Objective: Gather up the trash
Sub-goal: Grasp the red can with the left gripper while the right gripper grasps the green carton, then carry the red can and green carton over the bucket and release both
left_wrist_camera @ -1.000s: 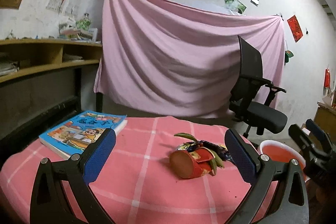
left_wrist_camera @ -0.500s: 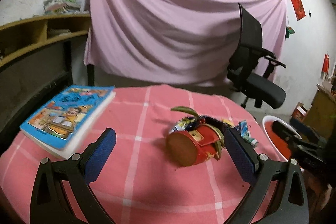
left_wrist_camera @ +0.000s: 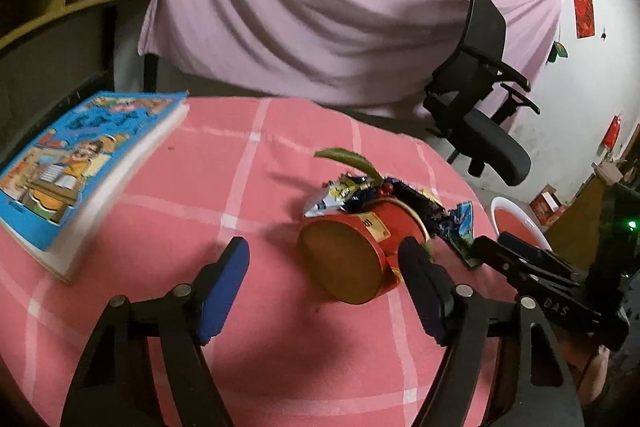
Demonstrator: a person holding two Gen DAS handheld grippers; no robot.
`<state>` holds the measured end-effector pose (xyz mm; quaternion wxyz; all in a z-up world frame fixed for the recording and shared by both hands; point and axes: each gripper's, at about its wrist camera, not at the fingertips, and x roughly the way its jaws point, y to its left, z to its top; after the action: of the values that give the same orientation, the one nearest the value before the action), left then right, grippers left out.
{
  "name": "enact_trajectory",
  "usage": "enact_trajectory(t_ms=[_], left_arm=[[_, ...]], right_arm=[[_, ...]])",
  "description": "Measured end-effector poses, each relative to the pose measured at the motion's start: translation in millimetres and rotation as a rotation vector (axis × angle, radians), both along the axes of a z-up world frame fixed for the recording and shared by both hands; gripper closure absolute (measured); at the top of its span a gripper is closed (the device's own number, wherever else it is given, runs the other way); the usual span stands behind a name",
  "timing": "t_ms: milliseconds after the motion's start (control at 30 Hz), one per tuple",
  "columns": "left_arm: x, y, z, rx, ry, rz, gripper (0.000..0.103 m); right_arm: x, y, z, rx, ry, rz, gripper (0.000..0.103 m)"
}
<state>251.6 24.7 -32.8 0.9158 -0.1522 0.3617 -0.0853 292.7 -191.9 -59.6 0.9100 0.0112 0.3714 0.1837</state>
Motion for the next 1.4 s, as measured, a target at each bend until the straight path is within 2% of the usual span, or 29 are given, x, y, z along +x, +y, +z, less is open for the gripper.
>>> enact_trajectory(t_ms=[133, 200, 233, 333, 367, 467, 700, 867, 967, 1133, 1400], left_arm=[[9, -1, -6, -0.02, 0.048, -0.024, 0.032], [7, 2, -4, -0.039, 0.038, -0.031, 0.038], [7, 2, -3, -0.044, 0.038, -0.037, 0.043], [6, 4, -3, -0.058, 0.041, -0.047, 0.059], [7, 6, -2, -0.064, 0.041, -0.048, 0.065], [7, 8, -2, -0.072, 0.041, -0.038, 0.074], [-2, 14, 0, -0.083, 0.026, 0.01, 0.076], [-15, 27, 1, -0.114, 0.007, 0.076, 0.076], [-26, 33, 5, -0.132, -0.033, 0.101, 0.076], [-43, 27, 18, -0.107, -0.132, 0.082, 0.076], [-78, -2, 38, 0.021, -0.346, 0.054, 0.076]], right_arm=[[5, 1, -4, 0.03, 0.045, 0.015, 0.033], [8, 3, -7, 0.037, 0.068, 0.028, 0.048], [8, 4, -8, 0.033, 0.075, 0.029, 0.056], [6, 6, -6, 0.025, 0.067, 0.029, 0.061], [5, 6, -6, 0.023, 0.064, 0.029, 0.068], [4, 8, -6, 0.022, 0.065, 0.036, 0.079], [-2, 12, -3, 0.017, 0.042, 0.047, 0.08], [-17, 10, 8, 0.028, -0.056, 0.052, 0.08], [-26, 10, 14, 0.041, -0.116, 0.058, 0.08], [-40, 6, 24, 0.064, -0.223, 0.055, 0.08], [-72, 3, 40, 0.09, -0.424, 0.06, 0.08]])
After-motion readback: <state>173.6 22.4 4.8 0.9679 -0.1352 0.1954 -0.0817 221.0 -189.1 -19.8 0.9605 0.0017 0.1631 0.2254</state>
